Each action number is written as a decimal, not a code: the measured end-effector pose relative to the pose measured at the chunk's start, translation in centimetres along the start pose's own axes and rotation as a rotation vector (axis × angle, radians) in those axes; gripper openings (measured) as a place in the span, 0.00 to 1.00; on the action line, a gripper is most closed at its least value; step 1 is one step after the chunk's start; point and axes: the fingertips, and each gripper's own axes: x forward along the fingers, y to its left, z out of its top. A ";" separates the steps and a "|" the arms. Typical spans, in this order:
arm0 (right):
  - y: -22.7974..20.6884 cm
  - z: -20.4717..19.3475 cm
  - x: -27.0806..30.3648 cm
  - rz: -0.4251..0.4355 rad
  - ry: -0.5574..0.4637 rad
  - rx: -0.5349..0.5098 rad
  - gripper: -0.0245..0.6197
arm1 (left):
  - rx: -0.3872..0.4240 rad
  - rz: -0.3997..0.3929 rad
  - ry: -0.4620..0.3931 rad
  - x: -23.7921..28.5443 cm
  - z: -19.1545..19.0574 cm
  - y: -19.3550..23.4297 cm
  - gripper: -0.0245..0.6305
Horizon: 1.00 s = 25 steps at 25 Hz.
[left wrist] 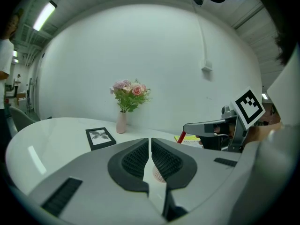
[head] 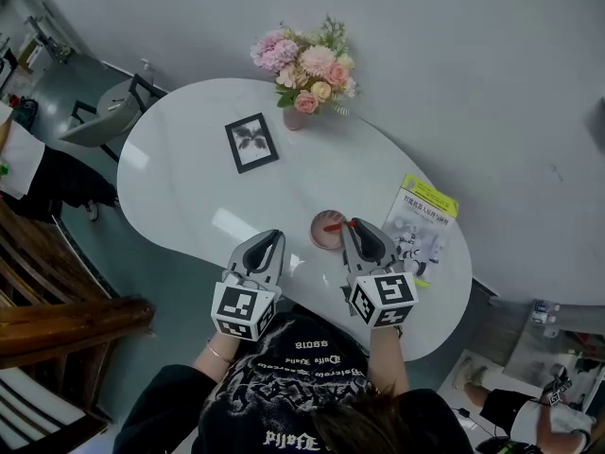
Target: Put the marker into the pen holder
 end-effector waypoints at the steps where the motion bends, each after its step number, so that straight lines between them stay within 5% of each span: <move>1: 0.0 -0.3 0.2 0.002 0.006 0.003 0.17 | -0.001 -0.001 0.001 0.1 0.0 0.0 0.09; 25: -0.5 -3.8 1.9 -0.011 0.076 0.065 0.19 | -0.006 -0.006 0.004 0.7 0.0 0.1 0.09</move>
